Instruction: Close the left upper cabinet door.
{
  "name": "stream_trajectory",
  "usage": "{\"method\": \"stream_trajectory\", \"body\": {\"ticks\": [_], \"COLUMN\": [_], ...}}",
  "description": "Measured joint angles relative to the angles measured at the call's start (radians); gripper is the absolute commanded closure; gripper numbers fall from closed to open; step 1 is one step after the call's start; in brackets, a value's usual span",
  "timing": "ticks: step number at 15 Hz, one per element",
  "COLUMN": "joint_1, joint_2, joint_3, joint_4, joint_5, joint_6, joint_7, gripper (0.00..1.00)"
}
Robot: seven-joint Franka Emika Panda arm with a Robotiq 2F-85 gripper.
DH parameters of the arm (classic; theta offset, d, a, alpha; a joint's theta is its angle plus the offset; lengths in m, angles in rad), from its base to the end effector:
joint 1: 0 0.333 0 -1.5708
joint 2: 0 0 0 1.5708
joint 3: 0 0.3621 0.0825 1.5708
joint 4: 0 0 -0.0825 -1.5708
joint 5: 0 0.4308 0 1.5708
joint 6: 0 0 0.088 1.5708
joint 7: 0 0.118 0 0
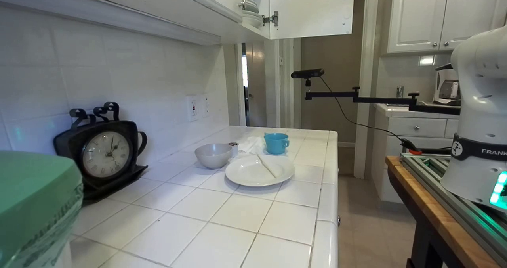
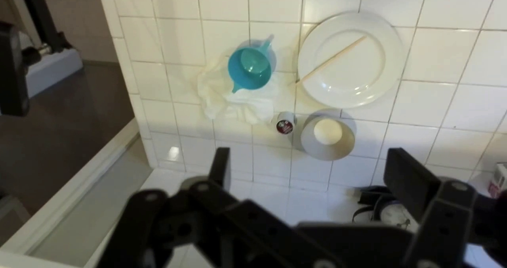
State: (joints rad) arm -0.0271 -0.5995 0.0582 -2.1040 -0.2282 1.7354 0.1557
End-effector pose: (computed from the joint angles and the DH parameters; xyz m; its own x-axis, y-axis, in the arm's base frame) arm 0.4011 -0.0027 0.6975 0.9619 -0.0858 0.2598 -0.1455 -0.9646 0.2200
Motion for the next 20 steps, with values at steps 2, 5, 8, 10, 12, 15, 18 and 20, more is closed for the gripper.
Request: {"method": "stream_trajectory", "body": {"ticks": [2, 5, 8, 10, 12, 15, 18, 20], "joint_1": [0.003, 0.003, 0.004, 0.007, 0.013, 0.013, 0.013, 0.013], "joint_2": [-0.001, -0.01, -0.022, -0.032, -0.044, -0.044, -0.044, -0.044], "joint_3": [0.0, 0.0, 0.0, 0.0, 0.0, 0.001, 0.001, 0.001], "joint_4": [-0.021, -0.073, -0.137, -0.188, -0.242, -0.249, -0.248, -0.248], "joint_5": [0.029, 0.055, 0.069, 0.082, 0.102, 0.102, 0.102, 0.102], "joint_6": [-0.023, -0.021, -0.003, 0.037, 0.093, 0.1, 0.1, 0.1], "joint_7": [0.002, 0.005, 0.005, 0.005, 0.005, 0.005, 0.005, 0.005], "gripper": [0.0, 0.0, 0.0, 0.0, 0.0, 0.0, 0.0, 0.0]}}
